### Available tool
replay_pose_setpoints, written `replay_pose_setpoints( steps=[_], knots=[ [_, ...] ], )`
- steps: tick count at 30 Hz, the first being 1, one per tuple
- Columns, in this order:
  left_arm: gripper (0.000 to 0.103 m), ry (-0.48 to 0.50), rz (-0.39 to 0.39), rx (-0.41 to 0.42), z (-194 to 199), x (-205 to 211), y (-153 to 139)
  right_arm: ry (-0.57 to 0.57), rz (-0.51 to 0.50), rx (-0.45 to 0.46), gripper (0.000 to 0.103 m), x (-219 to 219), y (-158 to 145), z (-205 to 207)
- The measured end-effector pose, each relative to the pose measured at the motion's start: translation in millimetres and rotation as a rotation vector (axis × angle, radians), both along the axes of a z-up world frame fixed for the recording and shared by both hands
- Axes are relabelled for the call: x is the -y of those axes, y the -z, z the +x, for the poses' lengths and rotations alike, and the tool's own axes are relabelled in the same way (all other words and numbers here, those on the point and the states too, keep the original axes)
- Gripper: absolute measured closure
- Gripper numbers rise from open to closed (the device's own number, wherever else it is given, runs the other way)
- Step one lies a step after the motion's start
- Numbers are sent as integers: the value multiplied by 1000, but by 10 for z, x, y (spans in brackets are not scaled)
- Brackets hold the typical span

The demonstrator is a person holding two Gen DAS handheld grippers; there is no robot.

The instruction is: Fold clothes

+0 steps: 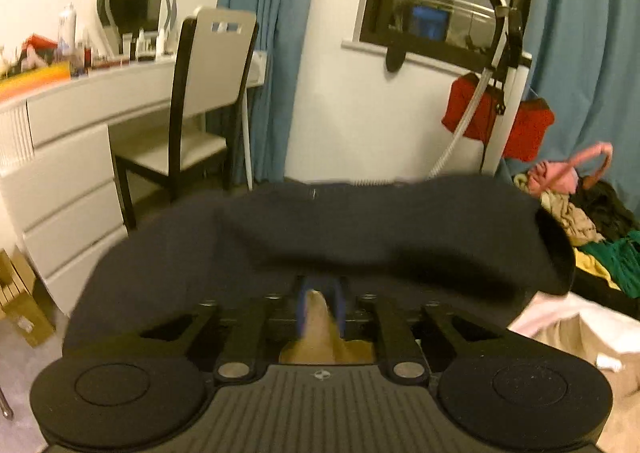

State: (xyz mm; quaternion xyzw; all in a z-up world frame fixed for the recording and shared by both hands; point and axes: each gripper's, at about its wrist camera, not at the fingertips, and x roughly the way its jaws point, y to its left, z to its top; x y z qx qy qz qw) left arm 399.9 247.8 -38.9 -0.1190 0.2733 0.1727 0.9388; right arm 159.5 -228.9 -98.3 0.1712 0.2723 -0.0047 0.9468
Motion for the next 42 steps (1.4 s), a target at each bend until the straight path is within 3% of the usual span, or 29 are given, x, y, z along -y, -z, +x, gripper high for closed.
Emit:
replay_pose_setpoints(
  steps=[2, 3, 4, 9, 13, 18, 22, 24, 26, 30, 42],
  knots=[
    [51, 45, 10, 27, -258, 24, 71, -22, -13, 6, 20, -20, -18, 6],
    [34, 57, 31, 43, -400, 46, 108, -35, -15, 5, 21, -28, -28, 7],
    [24, 65, 58, 55, -525, 99, 142, -51, -14, 9, 21, -33, -38, -7],
    [21, 146, 62, 63, -1277, 511, 203, -89, -52, 48, 21, -87, -118, -183],
    [13, 232, 63, 76, -1975, 1021, -19, -77, -91, 102, 21, -93, -266, -314],
    [1, 303, 10, 119, -2725, 1584, -378, -67, -127, 153, 20, -48, -445, -478],
    [0, 405, -37, 185, -3320, 1940, -386, -60, -143, 167, 20, -18, -534, -618],
    [0, 443, -1, 189, -3525, 2098, -332, -57, -135, 178, 9, 14, -578, -698],
    [0, 479, 46, 176, -3620, 2233, -284, -35, -126, 190, 0, 32, -609, -770],
    [0, 502, 83, 169, -3648, 2360, -233, -22, -145, 196, 0, 14, -634, -803],
    [0, 505, 76, 108, -3444, 2244, -58, 0, -178, 139, 0, 24, -501, -667]
  ],
)
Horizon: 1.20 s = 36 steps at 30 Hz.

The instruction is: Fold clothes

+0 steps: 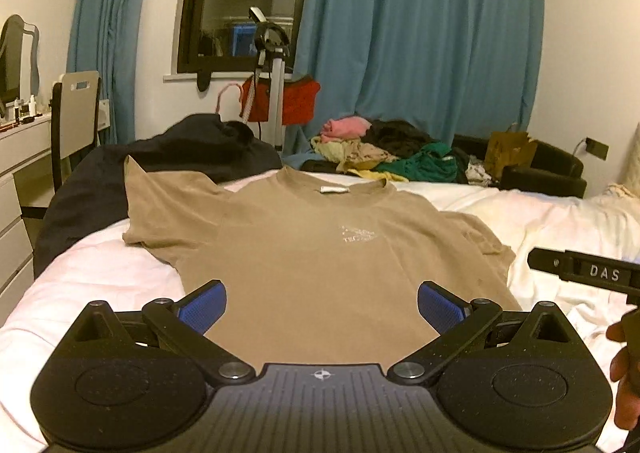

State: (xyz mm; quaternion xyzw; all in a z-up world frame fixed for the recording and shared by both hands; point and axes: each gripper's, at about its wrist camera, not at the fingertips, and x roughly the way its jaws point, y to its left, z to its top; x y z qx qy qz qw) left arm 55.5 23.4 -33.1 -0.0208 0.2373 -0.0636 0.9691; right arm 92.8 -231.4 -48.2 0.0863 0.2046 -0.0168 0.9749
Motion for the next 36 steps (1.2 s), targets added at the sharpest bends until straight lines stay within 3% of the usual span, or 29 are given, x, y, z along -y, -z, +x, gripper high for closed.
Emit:
replay_pose_setpoints(
  steps=[3, 6, 7, 9, 10, 12, 15, 20, 21, 23, 24, 25, 26, 27, 32, 36],
  knots=[
    [0, 3, -9, -22, 43, -2, 47, 11, 29, 20, 2, 102, -8, 66],
    [0, -2, -35, -47, 81, -20, 99, 29, 93, 20, 7, 368, -25, 379],
    [0, -4, -43, -56, 94, -26, 117, 36, 91, 7, 11, 488, 13, 556],
    [0, -5, -60, -73, 119, -43, 156, 50, 87, -17, 32, 730, 90, 910],
    [0, -3, -68, -81, 131, -57, 181, 65, 102, -39, 32, 869, 156, 1080],
    [0, 1, -85, -98, 156, -85, 231, 124, 202, -105, 37, 1210, 389, 1381],
    [0, 7, -129, -135, 250, -120, 303, 162, 398, -119, 37, 1604, 691, 1634],
    [0, 33, -132, -162, 480, -42, 439, 141, 483, -128, 38, 1759, 974, 1985],
    [0, 34, -132, -174, 521, -32, 470, 130, 501, -133, 48, 1749, 1034, 2039],
    [0, 36, -139, -203, 596, -24, 531, 119, 463, -172, 60, 1664, 1134, 2133],
    [0, 37, -143, -217, 634, -20, 562, 124, 413, -179, 72, 1613, 1150, 2159],
    [0, 35, -147, -229, 660, -23, 585, 126, 368, -174, 78, 1571, 1143, 2168],
    [0, 32, -151, -235, 671, -33, 595, 133, 339, -159, 92, 1551, 1117, 2163],
    [0, 29, -154, -239, 676, -44, 602, 146, 337, -128, 96, 1568, 1056, 2132],
    [0, 11, -130, -231, 648, -35, 646, 198, 254, 30, 97, 1670, 608, 2078],
    [0, -9, -108, -207, 672, -22, 668, 253, 120, 26, 97, 1817, 310, 2379]
  ],
)
